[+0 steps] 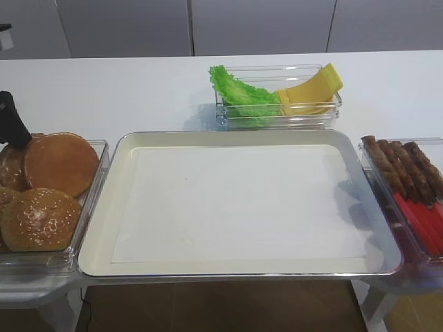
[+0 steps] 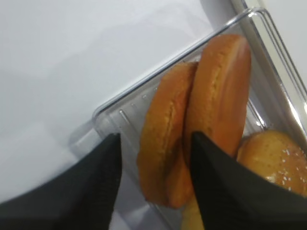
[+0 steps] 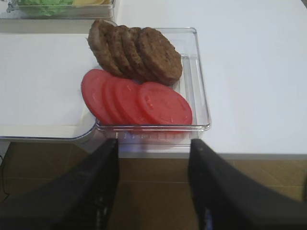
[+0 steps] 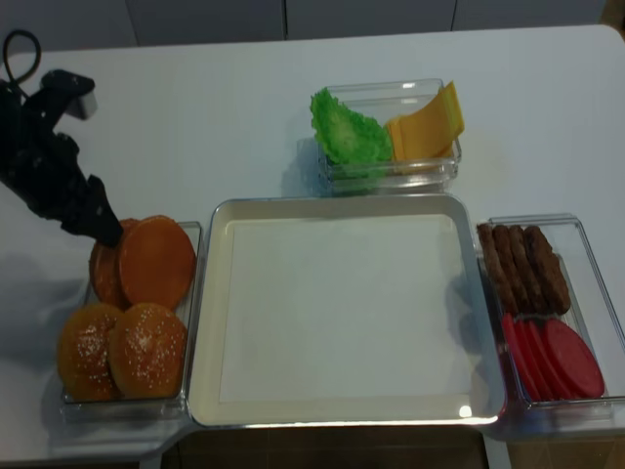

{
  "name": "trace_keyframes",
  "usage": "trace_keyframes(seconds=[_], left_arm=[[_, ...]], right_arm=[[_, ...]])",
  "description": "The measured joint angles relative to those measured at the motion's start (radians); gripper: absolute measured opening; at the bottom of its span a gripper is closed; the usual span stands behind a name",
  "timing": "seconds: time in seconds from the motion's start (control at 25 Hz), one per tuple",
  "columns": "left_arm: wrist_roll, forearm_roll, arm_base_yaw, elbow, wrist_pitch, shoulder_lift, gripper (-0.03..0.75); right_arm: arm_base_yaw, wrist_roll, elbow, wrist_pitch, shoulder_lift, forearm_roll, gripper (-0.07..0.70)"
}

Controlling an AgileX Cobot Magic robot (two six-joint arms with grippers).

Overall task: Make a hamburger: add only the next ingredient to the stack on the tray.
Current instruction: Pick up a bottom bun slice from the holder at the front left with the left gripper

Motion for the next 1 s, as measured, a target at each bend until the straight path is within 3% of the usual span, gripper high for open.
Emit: trace_keyframes(seconds=[0.8,1.0], left_arm=[[0.031,-0.038,0.000,0.000,-0.003,0.028,0.265],[0.034,-0.040,0.000,0.000,-0.003,0.028,0.172]], right_arm=[[0.000,0.000,0.000,0.000,0.000,0.000,0.372],[0.000,0.000,0.000,0.000,0.000,0.000,0.372]])
